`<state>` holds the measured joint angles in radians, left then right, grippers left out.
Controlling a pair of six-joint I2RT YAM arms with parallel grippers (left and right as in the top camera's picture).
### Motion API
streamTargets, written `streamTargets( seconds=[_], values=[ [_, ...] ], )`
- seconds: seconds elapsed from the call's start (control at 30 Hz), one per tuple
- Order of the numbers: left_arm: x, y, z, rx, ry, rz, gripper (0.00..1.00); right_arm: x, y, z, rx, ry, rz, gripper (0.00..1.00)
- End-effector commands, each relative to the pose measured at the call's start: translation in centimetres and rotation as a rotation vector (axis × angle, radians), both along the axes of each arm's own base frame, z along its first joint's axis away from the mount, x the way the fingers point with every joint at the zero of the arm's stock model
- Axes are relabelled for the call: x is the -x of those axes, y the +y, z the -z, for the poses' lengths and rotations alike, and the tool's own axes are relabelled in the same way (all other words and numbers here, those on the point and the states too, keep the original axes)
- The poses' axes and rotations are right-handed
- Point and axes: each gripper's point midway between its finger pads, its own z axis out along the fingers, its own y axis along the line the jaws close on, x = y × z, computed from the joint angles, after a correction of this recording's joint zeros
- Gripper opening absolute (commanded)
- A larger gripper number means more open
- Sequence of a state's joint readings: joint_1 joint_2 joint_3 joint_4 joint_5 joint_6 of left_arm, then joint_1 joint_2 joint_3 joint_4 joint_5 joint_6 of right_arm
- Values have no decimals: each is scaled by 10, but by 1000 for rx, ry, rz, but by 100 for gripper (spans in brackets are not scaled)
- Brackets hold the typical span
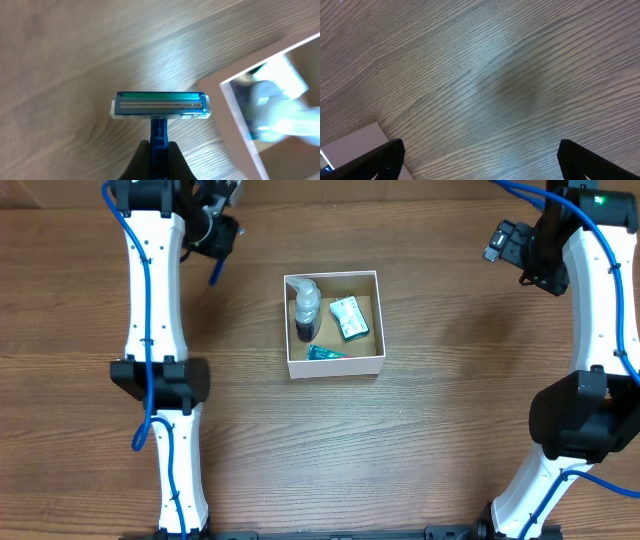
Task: Pack container
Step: 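Place the blue razor into the box with left gripper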
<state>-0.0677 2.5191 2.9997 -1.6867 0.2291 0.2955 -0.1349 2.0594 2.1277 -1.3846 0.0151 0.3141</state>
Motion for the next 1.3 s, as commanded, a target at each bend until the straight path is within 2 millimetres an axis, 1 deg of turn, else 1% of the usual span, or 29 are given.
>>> streamTargets(
  seconds=[0.0, 0.07, 0.1, 0.17, 0.2, 0.27, 0.3, 0.37, 0.4, 0.43, 0.47, 0.53, 0.57, 0.63, 0.67, 0.73, 0.8, 0.83, 0.9, 0.93, 0.97, 1.0, 1.03, 1.07, 1.1, 1.13, 1.17, 1.2, 1.27],
  values=[
    [27, -79, -52, 29, -142, 268, 4, -1, 1, -21, 11, -55, 5, 100],
    [47, -123, -63, 14, -181, 405, 5, -1, 1, -21, 11, -55, 5, 100],
    [57, -142, -64, 10, -190, 460, 5, -1, 1, -21, 11, -55, 5, 100],
    [79, -183, -62, -32, -204, 569, 4, -1, 1, -21, 11, -55, 5, 100],
    [89, -199, -58, -76, -205, 605, 4, -1, 1, -21, 11, -55, 5, 100],
    [101, -216, -50, -151, -200, 642, 5, -1, 1, -21, 11, -55, 5, 100],
    [108, -224, -39, -206, -180, 668, 7, -1, 1, -21, 11, -55, 5, 100],
    [115, -227, -18, -259, -124, 712, 9, -1, 1, -21, 11, -55, 5, 100],
    [117, -224, -4, -279, -78, 734, 10, -1, 1, -21, 11, -55, 5, 100],
    [117, -213, 14, -304, -15, 740, 10, -1, 1, -21, 11, -55, 5, 100],
    [115, -204, 24, -315, 24, 734, 10, -1, 1, -21, 11, -55, 5, 100],
    [110, -188, 37, -303, 76, 739, 10, -1, 1, -21, 11, -55, 5, 100],
    [108, -184, 39, -279, 84, 759, 11, -1, 1, -21, 11, -55, 5, 100],
    [109, -186, 37, -198, 81, 818, 15, -1, 1, -21, 11, -55, 5, 100],
    [110, -187, 36, -162, 81, 836, 15, -1, 1, -21, 11, -55, 5, 100],
    [110, -188, 35, -131, 81, 848, 6, -1, 1, -21, 11, -55, 5, 100],
    [111, -189, 35, -131, 81, 850, 8, -1, 1, -21, 11, -55, 5, 100],
    [111, -189, 35, -131, 81, 851, 10, -1, 1, -21, 11, -55, 5, 100],
    [112, -191, 34, -124, 89, 819, 22, -1, 1, -21, 11, -55, 5, 100],
    [112, -192, 30, -112, 93, 777, 22, -1, 1, -21, 11, -55, 5, 100],
    [117, -197, 18, -71, 74, 779, 23, -1, 1, -21, 11, -55, 5, 100],
    [122, -199, 2, -43, 44, 785, 28, -1, 1, -21, 11, -55, 5, 100],
    [128, -196, -27, -25, -7, 742, 36, -1, 1, -21, 11, -55, 5, 100],
    [131, -190, -46, -24, -41, 701, 38, -1, 1, -21, 11, -55, 5, 100],
    [132, -181, -61, -33, -69, 649, 38, -1, 1, -21, 11, -55, 5, 100],
    [133, -168, -80, -48, -108, 585, 39, -1, 1, -21, 11, -55, 5, 100],
    [133, -157, -94, -60, -138, 527, 38, -1, 1, -21, 11, -55, 5, 100],
    [134, -139, -114, -76, -180, 431, 39, -1, 1, -21, 11, -55, 5, 100],
    [135, -105, -142, -96, -232, 243, 39, -1, 1, -21, 11, -55, 5, 100]
  ],
)
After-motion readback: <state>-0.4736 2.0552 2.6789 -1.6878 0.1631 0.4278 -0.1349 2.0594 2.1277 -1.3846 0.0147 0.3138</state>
